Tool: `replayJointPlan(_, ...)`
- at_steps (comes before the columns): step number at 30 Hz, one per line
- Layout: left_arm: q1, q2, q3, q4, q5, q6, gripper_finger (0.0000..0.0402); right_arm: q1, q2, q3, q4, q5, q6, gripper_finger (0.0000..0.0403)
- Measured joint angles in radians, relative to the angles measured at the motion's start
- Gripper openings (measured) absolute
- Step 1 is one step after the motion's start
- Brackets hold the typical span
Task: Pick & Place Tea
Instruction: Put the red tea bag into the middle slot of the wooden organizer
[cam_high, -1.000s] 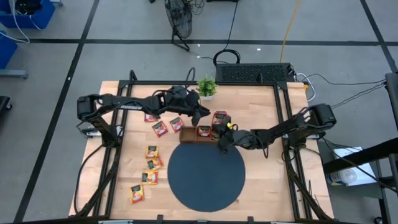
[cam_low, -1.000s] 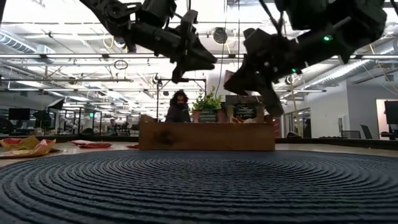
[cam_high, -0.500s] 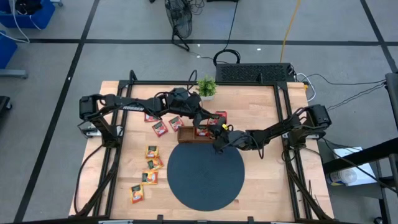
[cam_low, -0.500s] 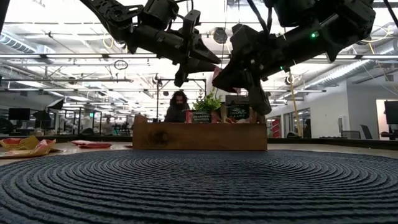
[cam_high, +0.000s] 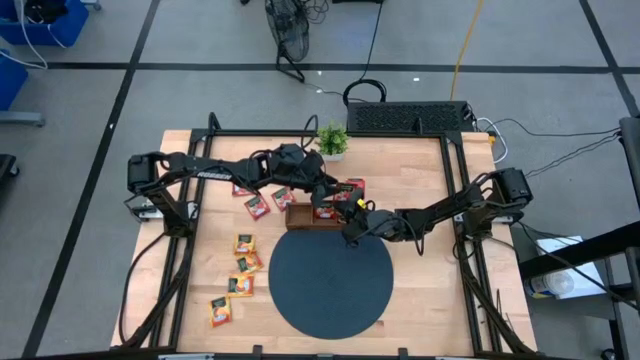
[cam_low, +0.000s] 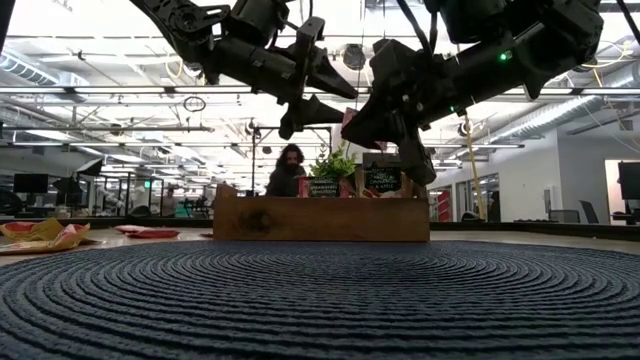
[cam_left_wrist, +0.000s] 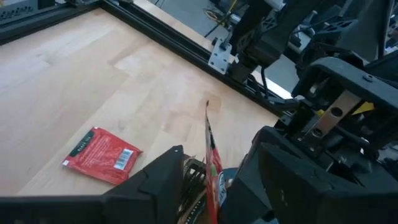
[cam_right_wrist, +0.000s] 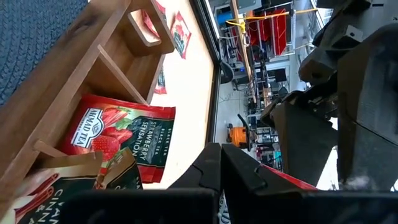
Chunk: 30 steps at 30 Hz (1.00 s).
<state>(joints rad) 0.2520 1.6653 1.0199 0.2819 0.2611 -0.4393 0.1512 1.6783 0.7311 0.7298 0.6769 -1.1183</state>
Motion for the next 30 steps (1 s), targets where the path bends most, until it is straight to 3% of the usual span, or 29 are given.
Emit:
replayJointPlan(8, 0.0, 0.032, 0.001, 0.009, 0.0, 0.008, 0.0158, 0.001, 0.0, 0.0, 0.0, 0.0, -0.001, 0.0)
replayJointPlan(19, 0.003, 0.033, 0.0, 0.055, -0.001, 0.09, 0.0013, 0.001, 0.0, 0.0, -0.006, 0.0, 0.009, 0.0)
replayJointPlan(30, 0.002, 0.013, -0.001, 0.037, -0.022, 0.285, 0.0003, 0.04, -0.001, 0.0, 0.012, 0.051, 0.143, 0.0)
